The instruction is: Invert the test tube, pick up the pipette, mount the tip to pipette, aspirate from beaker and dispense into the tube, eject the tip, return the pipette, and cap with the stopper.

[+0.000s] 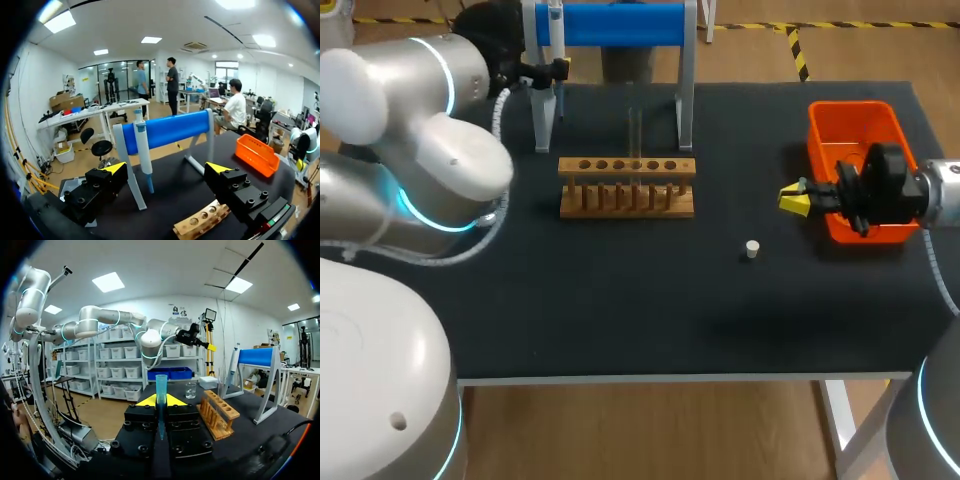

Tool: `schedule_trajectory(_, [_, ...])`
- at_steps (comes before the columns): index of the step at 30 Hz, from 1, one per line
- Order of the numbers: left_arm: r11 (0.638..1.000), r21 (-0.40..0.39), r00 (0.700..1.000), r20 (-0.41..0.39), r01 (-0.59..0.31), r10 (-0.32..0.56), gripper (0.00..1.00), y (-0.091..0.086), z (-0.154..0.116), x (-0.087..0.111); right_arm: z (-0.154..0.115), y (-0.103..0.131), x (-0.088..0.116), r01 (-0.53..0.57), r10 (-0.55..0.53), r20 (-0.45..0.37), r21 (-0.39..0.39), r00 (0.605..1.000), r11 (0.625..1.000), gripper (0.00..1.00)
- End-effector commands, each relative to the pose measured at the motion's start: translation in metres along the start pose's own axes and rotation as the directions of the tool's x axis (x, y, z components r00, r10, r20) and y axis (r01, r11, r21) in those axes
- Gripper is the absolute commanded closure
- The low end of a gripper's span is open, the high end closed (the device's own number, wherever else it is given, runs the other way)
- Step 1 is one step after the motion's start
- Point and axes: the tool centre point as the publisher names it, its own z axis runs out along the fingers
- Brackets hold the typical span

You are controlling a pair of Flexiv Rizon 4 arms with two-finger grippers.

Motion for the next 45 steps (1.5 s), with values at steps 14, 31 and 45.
schedule_trajectory(14, [0.996, 0.054, 0.932, 0.353, 0.068, -0.082, 0.0, -0.006, 0.031, -0.002, -0.001, 0.0, 0.001, 0.0, 0.0, -0.001, 0.001, 1.0, 1.0, 1.0])
schedule_trajectory(31, [0.981, 0.171, 0.924, 0.354, 0.09, -0.147, 0.0, -0.008, 0.054, -0.013, -0.001, 0.0, 0.001, 0.0, 0.0, -0.001, 0.001, 1.0, 1.0, 1.0])
schedule_trajectory(45, [0.969, 0.243, 0.935, 0.329, 0.048, -0.129, 0.0, -0.007, 0.074, -0.016, -0.001, 0.0, 0.001, 0.0, 0.0, -0.001, 0.001, 1.0, 1.0, 1.0])
